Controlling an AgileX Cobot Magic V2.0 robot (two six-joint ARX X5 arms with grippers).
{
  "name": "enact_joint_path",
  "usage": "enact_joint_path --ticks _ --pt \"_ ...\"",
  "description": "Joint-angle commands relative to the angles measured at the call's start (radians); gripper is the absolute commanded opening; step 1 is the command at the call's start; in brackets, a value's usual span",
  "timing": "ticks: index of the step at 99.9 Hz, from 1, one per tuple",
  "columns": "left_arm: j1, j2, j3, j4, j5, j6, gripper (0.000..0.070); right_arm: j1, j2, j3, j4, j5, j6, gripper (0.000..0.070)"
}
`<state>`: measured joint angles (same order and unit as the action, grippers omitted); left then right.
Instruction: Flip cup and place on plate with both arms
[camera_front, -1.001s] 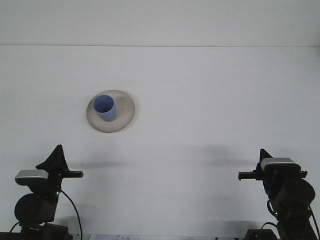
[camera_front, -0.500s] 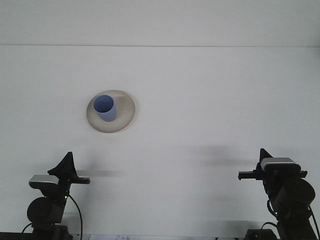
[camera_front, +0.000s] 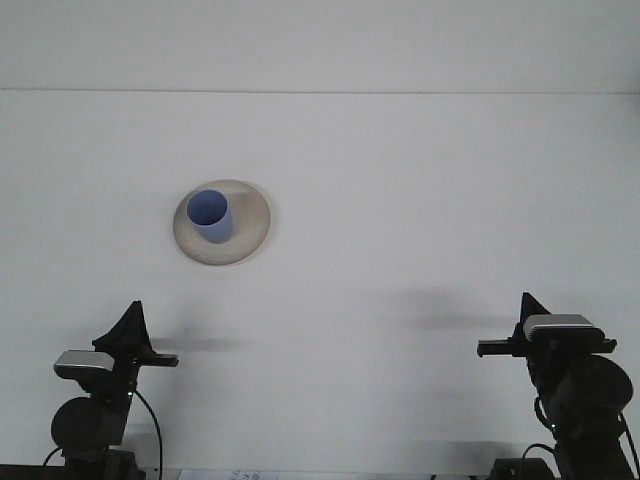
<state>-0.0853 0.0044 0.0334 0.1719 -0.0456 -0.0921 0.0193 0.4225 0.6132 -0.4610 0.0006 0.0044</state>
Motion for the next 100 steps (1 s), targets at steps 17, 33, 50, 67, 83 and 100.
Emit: enact_joint_path --ticks 17,33,50,67,83,100 --pt "0.001 -0.001 -0.019 0.010 0.005 -0.002 0.0012 0.001 0.003 0.007 0.011 0.000 0.006 0.0000" --pt "0.001 -0.001 -0.019 0.010 0.005 -0.002 0.0013 0.001 0.003 0.007 0.012 0.001 0.006 0.0000" --pt "0.001 -0.001 -0.019 0.010 0.005 -0.002 0.0013 0.001 -0.045 -0.023 0.040 0.000 0.006 0.0000" --pt "0.001 -0.001 -0.019 0.010 0.005 -0.002 0.0013 0.001 -0.170 -0.145 0.192 0.001 0.006 0.0000" --pt "0.001 -0.001 -0.019 0.010 0.005 -0.002 0.0013 0.001 -0.304 -0.290 0.340 0.000 0.006 0.0000" --pt "0.001 -0.001 -0.019 0.010 0.005 -0.002 0.0013 0.001 -0.424 -0.441 0.446 0.000 0.007 0.0000"
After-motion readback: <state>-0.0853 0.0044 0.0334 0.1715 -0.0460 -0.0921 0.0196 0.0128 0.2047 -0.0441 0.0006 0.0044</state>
